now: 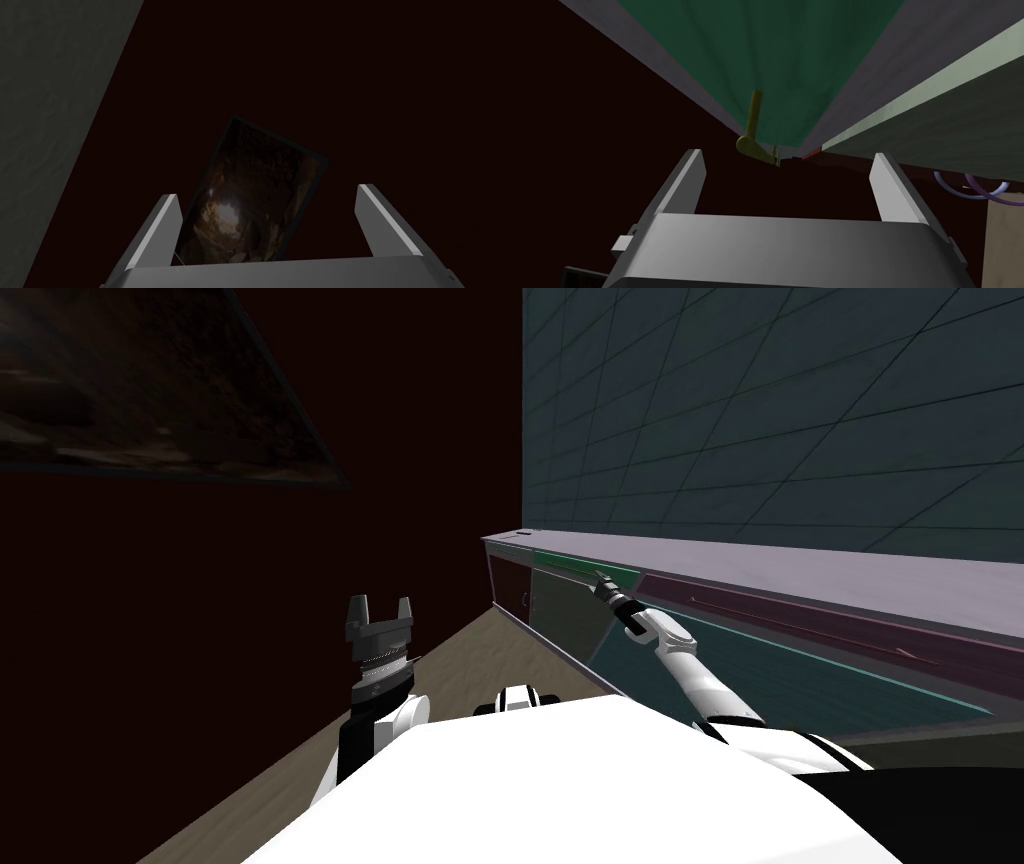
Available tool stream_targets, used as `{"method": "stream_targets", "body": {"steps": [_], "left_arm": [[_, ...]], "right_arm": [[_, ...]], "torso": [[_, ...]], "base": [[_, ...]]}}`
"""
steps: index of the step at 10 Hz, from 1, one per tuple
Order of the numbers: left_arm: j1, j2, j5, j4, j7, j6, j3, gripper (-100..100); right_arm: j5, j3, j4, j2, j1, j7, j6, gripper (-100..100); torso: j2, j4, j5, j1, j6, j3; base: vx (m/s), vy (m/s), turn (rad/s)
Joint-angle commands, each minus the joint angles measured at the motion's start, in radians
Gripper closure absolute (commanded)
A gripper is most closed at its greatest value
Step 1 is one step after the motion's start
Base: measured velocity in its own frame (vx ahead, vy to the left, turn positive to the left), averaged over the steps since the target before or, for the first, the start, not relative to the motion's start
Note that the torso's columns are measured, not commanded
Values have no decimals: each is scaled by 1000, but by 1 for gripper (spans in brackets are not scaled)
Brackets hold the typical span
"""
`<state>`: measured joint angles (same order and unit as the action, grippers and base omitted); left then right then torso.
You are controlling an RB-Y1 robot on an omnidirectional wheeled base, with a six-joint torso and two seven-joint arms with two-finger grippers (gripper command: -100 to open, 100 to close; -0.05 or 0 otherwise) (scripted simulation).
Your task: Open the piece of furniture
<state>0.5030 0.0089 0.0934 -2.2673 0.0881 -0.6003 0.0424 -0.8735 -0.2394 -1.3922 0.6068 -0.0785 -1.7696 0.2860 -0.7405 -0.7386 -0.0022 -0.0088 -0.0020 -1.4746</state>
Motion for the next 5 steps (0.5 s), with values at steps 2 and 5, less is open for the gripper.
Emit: {"method": "stream_targets", "body": {"steps": [2,5], "left_arm": [[0,0,0,0,0,0,0,0],[0,0,0,0,0,0,0,0]], "right_arm": [[-5,47,25,-2,-38,19,-97,-100],[-19,125,74,-7,-104,55,-175,-100]], "torso": [[2,1,2,9,4,-1],[6,3,-1,3,0,-4]], "base": [[-43,-87,-9],[-91,-157,243]]}}
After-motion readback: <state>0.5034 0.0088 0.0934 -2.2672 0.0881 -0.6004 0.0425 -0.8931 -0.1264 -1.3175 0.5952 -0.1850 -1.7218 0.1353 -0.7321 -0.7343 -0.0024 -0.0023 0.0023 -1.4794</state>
